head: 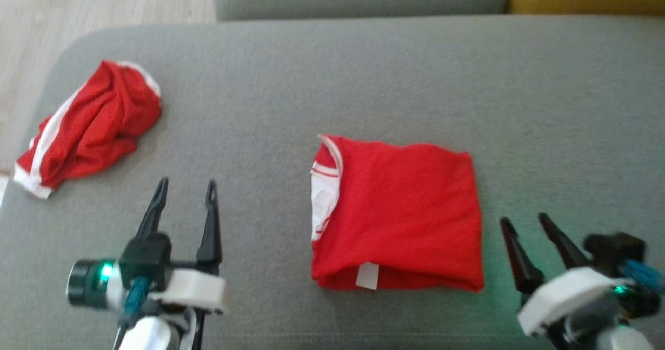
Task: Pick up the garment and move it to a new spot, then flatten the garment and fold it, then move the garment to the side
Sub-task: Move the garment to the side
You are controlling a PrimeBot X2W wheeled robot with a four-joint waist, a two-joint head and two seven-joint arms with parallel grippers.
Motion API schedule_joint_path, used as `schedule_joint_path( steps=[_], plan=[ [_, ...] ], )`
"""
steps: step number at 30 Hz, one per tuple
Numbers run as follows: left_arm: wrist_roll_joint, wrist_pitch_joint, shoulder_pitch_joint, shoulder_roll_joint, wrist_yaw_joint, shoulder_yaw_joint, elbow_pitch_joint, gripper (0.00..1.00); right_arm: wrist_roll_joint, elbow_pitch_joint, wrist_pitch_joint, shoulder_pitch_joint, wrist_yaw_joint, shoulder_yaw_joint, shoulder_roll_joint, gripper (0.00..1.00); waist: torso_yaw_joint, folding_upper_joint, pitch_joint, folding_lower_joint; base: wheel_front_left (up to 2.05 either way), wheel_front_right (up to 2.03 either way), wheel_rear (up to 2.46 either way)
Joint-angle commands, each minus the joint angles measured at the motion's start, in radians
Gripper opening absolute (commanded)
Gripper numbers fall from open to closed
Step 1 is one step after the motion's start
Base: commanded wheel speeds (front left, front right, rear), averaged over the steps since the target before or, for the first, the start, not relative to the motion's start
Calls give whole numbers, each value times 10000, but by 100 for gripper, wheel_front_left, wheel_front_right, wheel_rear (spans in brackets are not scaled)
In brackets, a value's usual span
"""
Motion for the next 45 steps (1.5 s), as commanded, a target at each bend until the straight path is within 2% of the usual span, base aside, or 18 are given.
schedule_joint_path(
  steps=[1,12,13,14,19,24,31,38,45],
  plan=[
    [139,-113,-692,60,-51,324,-228,100,51,11,83,-699,-7,392,-236,100,332,0,404,0,0,0,0],
    [520,-292,-1608,-608,-370,239,169,100,222,3358,509,-2445,-7,881,-324,100,1091,0,1119,0,0,0,0],
    [588,-294,-1629,-644,-379,260,137,100,290,3531,609,-2498,-7,940,-306,65,1109,0,1130,0,0,0,0],
    [694,-296,-1614,-703,-399,323,68,100,361,3672,658,-2597,-7,1080,-338,0,1104,0,1149,0,0,0,0],
    [847,-298,-1485,-738,-427,510,-30,100,399,3389,418,-2731,-7,1308,-512,0,816,0,1159,0,0,0,0],
    [989,-299,-1442,-780,-555,677,-153,100,206,2472,169,-2875,-7,1591,-981,0,-61,0,1185,0,0,0,0],
    [1197,-299,-1697,-868,-875,675,-234,100,-100,1722,54,-3360,-7,1326,-2571,0,-1605,0,1519,0,0,0,0],
    [1499,-300,-2561,-1042,-1371,388,-169,100,-88,2307,-168,-4693,-7,608,-4107,0,-2601,0,2342,0,0,0,0],
    [1882,-300,-3596,-1271,-1744,92,-145,100,-145,3000,-319,-5711,-7,-194,-4754,0,-2851,0,3248,0,0,0,0]
  ],
)
